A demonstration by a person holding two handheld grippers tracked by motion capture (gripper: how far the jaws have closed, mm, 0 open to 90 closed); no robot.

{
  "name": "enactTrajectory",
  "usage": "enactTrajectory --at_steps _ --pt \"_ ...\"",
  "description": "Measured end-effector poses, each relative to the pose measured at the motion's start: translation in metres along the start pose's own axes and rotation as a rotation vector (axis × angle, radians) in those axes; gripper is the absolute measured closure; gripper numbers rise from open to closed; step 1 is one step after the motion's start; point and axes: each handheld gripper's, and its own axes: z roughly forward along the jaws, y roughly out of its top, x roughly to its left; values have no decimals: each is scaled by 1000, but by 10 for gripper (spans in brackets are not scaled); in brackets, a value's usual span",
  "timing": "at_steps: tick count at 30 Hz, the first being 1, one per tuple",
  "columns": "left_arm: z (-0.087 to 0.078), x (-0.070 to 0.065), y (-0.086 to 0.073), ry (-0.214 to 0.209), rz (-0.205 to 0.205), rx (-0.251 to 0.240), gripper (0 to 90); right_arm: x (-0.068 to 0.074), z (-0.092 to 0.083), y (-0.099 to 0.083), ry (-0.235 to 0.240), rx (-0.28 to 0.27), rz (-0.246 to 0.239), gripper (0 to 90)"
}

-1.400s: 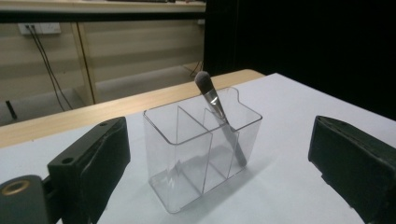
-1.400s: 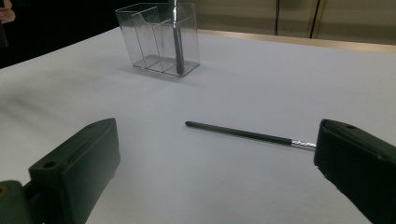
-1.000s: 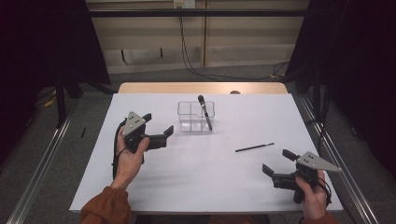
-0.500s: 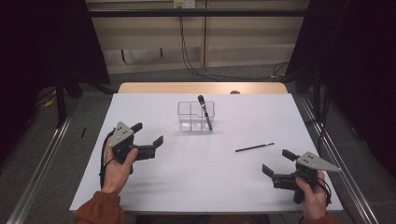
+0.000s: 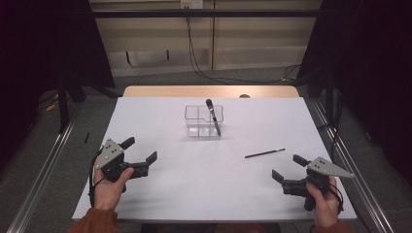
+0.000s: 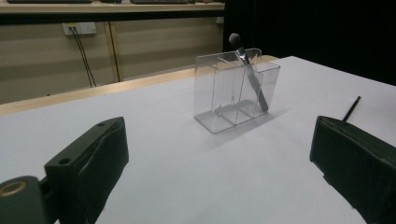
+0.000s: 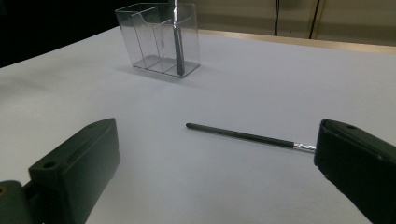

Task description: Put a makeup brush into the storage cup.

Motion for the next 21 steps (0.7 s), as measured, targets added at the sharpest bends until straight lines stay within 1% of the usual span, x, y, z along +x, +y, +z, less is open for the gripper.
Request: enactTrajectory --at_steps 4,7,9,10,12,17,19,20,21 --pt "-6 0 -3 18 -24 1 39 -1 1 0 -3 2 8 0" --pt "-12 -1 -5 24 -19 4 35 -1 -1 0 -8 -3 10 0" --pt "-16 -2 -7 39 -16 8 32 -1 -2 -1 -12 -7 12 0" --pt "-17 -2 -8 33 -21 4 29 -1 -3 -1 -14 -11 14 0" --pt "-21 -3 -9 38 -21 3 29 -1 -3 -1 -18 -16 16 0" --pt "-28 -5 -15 33 -20 15 30 -1 -3 -1 -16 -17 13 0" --pt "-30 -6 -15 34 -23 10 30 -1 -3 -1 -16 -19 12 0" --pt "-32 -6 -16 36 -18 12 30 -1 -4 -1 -15 -18 11 0" --pt "-33 -7 -16 31 -22 7 30 -1 -4 -1 -16 -18 12 0"
